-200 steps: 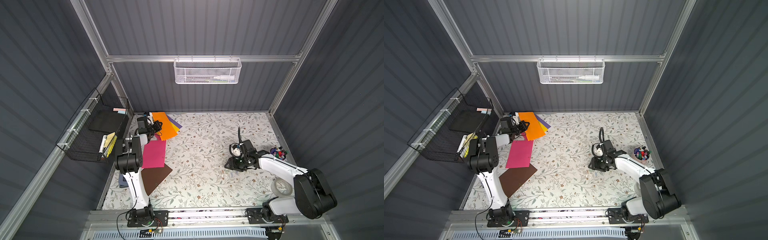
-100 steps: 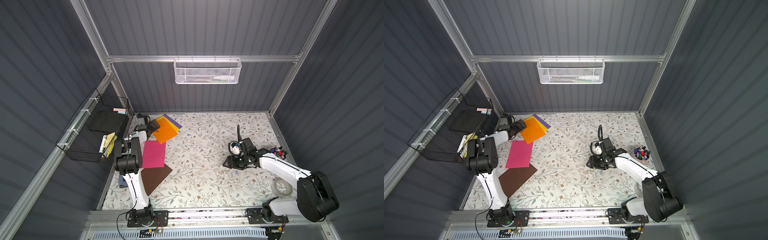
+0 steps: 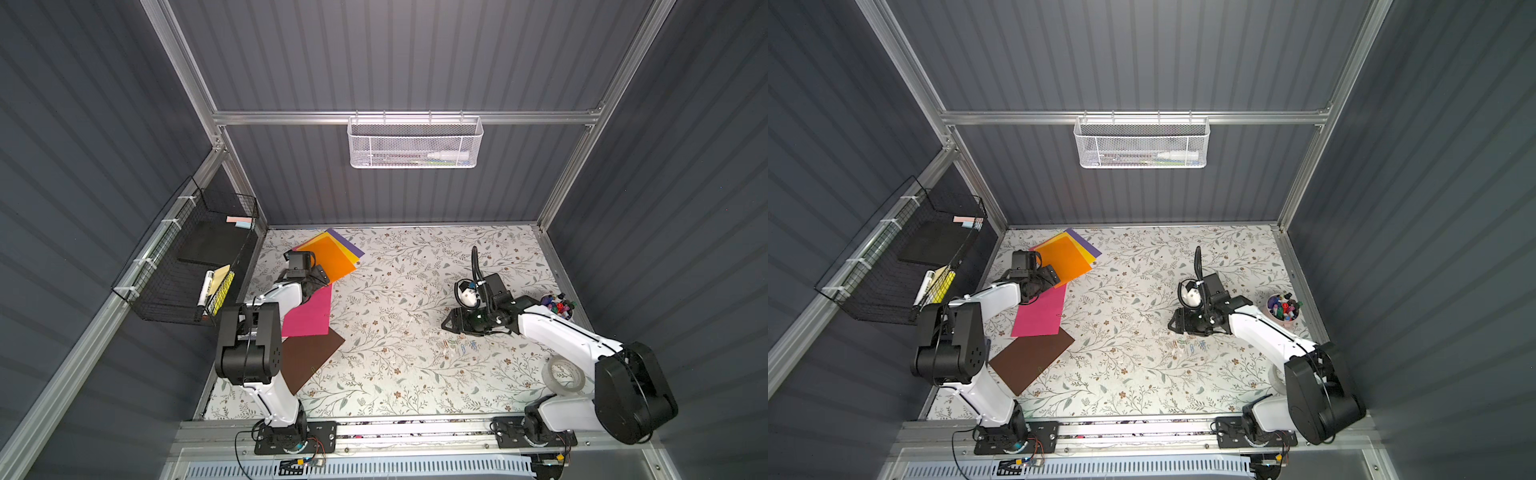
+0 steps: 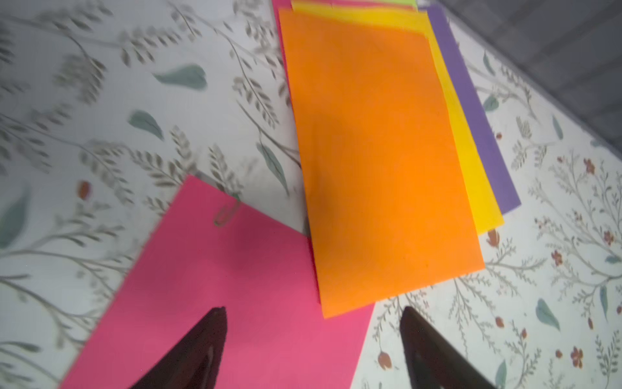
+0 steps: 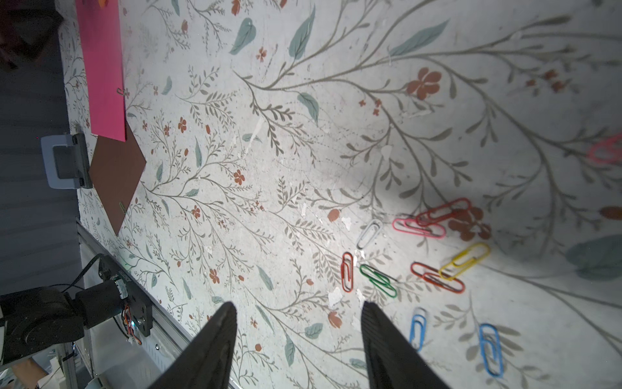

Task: Unclip the paperclips from the documents
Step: Move the document to the center of the board.

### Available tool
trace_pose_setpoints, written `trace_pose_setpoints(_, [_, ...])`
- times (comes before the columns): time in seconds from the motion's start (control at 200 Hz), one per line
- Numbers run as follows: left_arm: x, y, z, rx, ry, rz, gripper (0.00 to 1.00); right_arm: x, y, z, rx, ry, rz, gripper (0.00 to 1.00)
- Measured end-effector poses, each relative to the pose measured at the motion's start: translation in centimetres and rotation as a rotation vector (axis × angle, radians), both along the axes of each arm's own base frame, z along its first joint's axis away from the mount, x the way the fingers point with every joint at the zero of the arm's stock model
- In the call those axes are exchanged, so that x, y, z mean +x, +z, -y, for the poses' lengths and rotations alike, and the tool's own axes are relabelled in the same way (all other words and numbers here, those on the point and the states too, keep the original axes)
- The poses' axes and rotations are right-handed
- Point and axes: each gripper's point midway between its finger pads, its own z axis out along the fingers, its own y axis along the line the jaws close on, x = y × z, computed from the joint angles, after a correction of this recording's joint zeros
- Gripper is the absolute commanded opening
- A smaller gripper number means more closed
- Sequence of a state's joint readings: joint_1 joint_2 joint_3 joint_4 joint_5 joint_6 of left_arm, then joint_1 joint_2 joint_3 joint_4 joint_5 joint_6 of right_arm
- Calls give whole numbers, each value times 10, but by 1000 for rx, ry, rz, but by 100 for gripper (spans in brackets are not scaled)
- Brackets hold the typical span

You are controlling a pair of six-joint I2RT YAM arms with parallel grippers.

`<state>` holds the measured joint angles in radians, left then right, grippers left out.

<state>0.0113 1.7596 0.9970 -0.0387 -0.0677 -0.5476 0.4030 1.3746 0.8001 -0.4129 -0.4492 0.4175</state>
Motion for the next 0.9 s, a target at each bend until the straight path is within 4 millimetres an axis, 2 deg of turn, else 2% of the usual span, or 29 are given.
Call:
trace_pose_setpoints(0.085, [-12,-23,11,-18,-25,-55,81,0,1,0,1,0,2,63])
trace_pose_setpoints(0.23, [-10,-23,28,-51,-51,-28,81,0,7,1,1,6,27,65])
trace_pose_setpoints(0.295, [-13,-21,42,-74,-76,-12,81,0,12,1,4,7,47,65])
trace_pose_setpoints(0.36, [-18,-20,69,-112,-125,-5,81,1,14,1,5,9,55,65])
trace_pose_setpoints(0.465, [-28,-17,132,-205,-242,-3,81,1,10,1,4,10,45,66])
trace_pose_setpoints(0.545, [-45,-14,186,-292,-339,-22,82,2,4,0,1,12,26,66])
trace_pose_setpoints(0.665, [-67,-11,245,-412,-432,-63,83,3,-3,-2,2,14,6,66])
trace_pose_setpoints(0.785, [-85,-8,285,-513,-473,-116,83,7,-8,-6,8,16,-12,66])
trace_pose_setpoints(0.9, [-96,-4,303,-569,-482,-157,88,14,-14,-10,16,5,-21,67])
